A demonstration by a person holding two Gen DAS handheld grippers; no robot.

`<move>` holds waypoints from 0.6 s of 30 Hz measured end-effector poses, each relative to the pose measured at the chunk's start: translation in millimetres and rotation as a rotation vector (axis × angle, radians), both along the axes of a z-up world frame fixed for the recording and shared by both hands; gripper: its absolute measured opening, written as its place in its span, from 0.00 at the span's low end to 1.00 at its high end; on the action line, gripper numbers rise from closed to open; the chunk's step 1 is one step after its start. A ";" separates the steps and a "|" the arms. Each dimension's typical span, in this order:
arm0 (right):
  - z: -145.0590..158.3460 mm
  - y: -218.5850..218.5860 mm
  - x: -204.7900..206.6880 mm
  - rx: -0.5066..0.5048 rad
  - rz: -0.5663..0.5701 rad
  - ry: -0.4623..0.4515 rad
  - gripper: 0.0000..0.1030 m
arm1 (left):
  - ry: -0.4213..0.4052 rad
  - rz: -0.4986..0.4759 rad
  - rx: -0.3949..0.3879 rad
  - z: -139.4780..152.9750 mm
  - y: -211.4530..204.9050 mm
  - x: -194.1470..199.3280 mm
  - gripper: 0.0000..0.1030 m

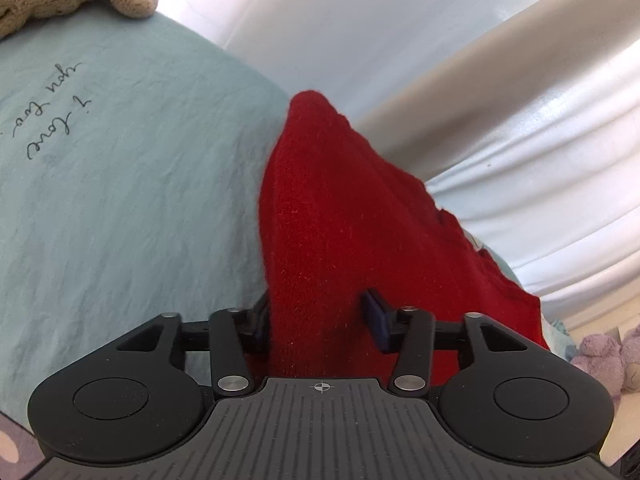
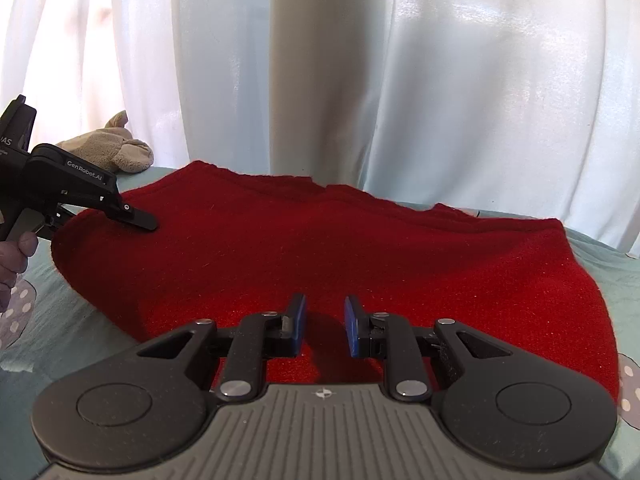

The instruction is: Fold small clothes

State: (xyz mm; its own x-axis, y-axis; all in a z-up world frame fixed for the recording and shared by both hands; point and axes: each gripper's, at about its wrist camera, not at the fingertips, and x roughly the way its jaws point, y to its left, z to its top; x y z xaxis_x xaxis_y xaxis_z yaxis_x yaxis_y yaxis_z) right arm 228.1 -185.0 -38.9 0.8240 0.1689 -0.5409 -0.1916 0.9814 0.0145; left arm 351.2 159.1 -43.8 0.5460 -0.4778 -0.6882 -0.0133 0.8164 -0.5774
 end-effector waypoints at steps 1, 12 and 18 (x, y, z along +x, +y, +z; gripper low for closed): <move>-1.7 3.4 1.3 -0.008 0.003 0.000 0.20 | -0.007 -0.002 -0.018 -2.0 1.2 0.2 0.60; -10.3 17.4 -0.5 -0.109 -0.008 -0.062 0.20 | -0.016 -0.051 0.119 7.9 -29.6 18.0 0.66; -12.7 17.9 7.9 -0.118 -0.023 -0.063 0.20 | -0.001 -0.051 0.140 9.1 -33.6 23.4 0.54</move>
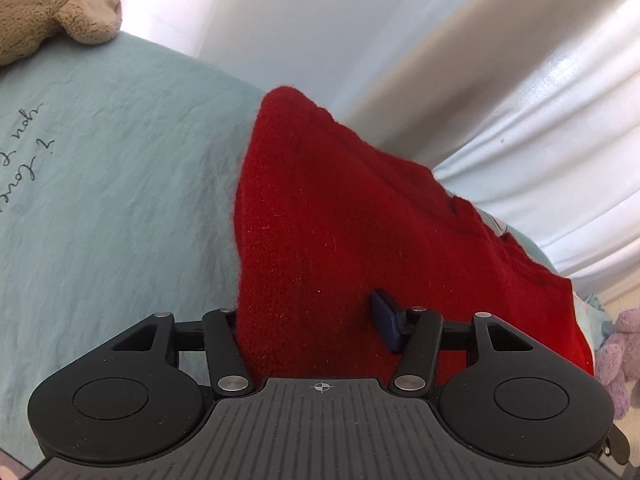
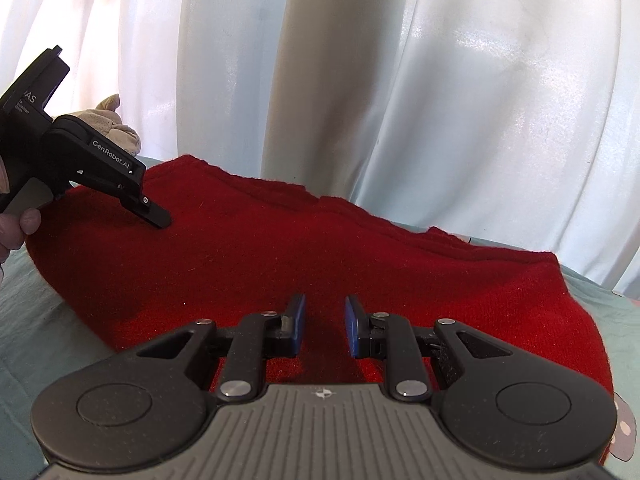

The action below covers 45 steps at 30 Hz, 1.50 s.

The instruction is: Fold small clothes

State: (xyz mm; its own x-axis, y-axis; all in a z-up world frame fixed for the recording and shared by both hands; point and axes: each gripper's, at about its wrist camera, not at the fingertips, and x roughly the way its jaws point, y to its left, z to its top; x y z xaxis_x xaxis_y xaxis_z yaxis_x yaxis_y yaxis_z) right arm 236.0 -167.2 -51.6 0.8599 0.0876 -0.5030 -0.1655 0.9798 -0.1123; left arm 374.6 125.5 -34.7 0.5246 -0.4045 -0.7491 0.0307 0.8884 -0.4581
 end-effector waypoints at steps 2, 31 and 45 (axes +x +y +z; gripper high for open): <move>-5.5 -0.7 2.1 -0.004 0.004 0.015 0.20 | 0.003 0.002 -0.005 0.1 2.0 -0.1 0.51; 0.8 15.6 -3.0 -0.013 0.014 -0.100 0.14 | -0.071 -0.016 -0.102 65.9 -25.6 -10.9 0.34; 11.6 -73.2 -25.2 0.273 -0.107 0.001 0.15 | -0.241 -0.230 0.131 112.7 -171.0 -59.6 0.34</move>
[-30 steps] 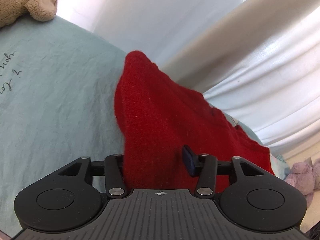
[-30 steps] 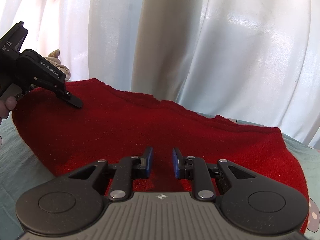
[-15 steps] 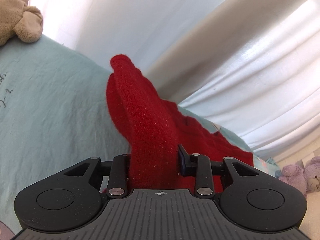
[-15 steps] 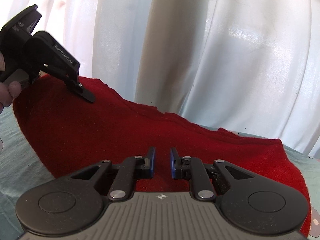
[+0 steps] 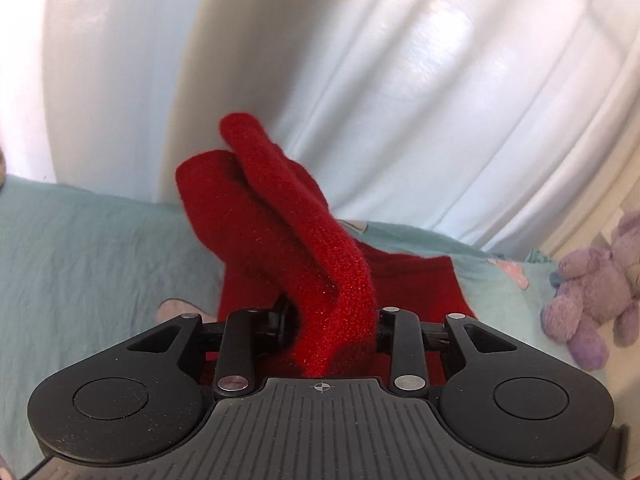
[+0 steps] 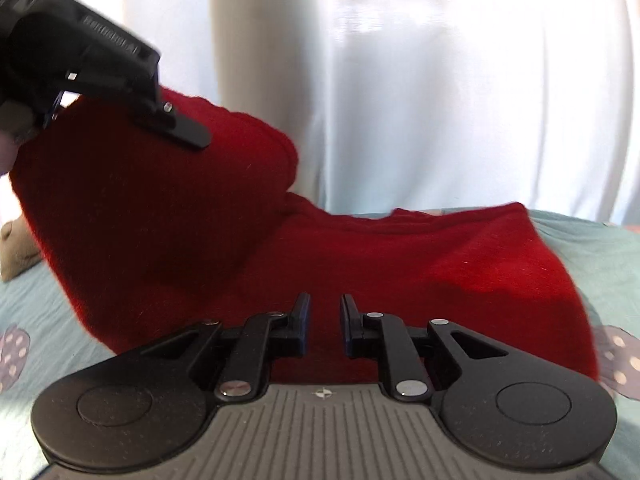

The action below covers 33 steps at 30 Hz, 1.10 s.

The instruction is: Fold small clothes

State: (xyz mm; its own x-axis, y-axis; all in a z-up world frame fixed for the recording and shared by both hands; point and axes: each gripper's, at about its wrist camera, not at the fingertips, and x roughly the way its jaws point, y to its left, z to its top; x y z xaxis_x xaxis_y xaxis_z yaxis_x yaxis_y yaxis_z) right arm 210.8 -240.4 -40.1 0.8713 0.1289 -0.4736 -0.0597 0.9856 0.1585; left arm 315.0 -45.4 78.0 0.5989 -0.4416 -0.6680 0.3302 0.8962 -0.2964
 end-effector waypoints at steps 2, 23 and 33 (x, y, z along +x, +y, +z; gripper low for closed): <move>2.7 -22.0 -5.0 0.042 -0.053 0.012 0.15 | -0.023 -0.030 0.071 -14.7 -29.3 -8.5 0.35; 9.1 -103.3 -9.5 0.540 -0.022 0.132 0.51 | -0.150 0.016 0.047 2.7 48.8 -99.1 0.77; -1.7 -74.3 62.4 0.778 0.114 0.326 0.74 | -0.033 0.014 0.209 -68.5 50.6 -100.5 0.77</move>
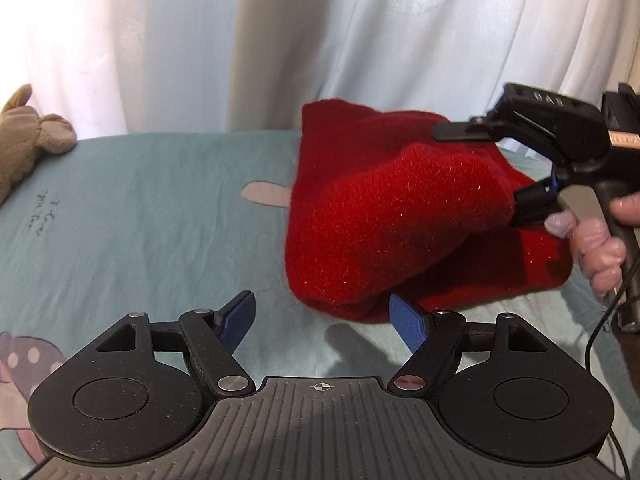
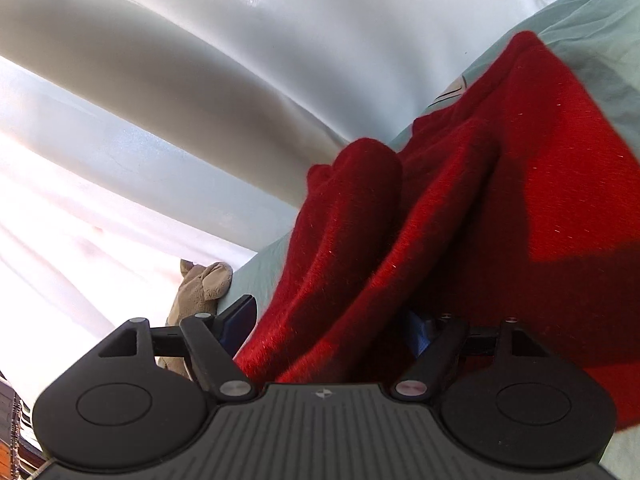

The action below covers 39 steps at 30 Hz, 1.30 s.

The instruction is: Fold small clothes

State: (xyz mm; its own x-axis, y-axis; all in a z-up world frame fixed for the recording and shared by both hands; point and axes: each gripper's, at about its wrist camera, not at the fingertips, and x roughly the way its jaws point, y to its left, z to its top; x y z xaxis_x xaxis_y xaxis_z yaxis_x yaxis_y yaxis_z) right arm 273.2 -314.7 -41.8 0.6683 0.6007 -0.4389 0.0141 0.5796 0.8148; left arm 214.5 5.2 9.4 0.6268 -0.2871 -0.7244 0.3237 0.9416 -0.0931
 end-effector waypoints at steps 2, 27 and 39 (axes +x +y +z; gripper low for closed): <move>-1.4 8.2 15.8 0.001 0.021 0.031 0.65 | 0.013 -0.001 0.008 -10.4 -6.7 6.2 0.76; 24.9 -52.9 -14.2 -0.707 -0.006 -0.202 0.62 | 0.007 -0.052 -0.092 35.3 -9.9 14.1 0.66; 30.4 -79.3 -10.2 -0.475 -0.148 -0.103 0.79 | 0.002 0.012 -0.110 40.2 -32.6 43.2 0.70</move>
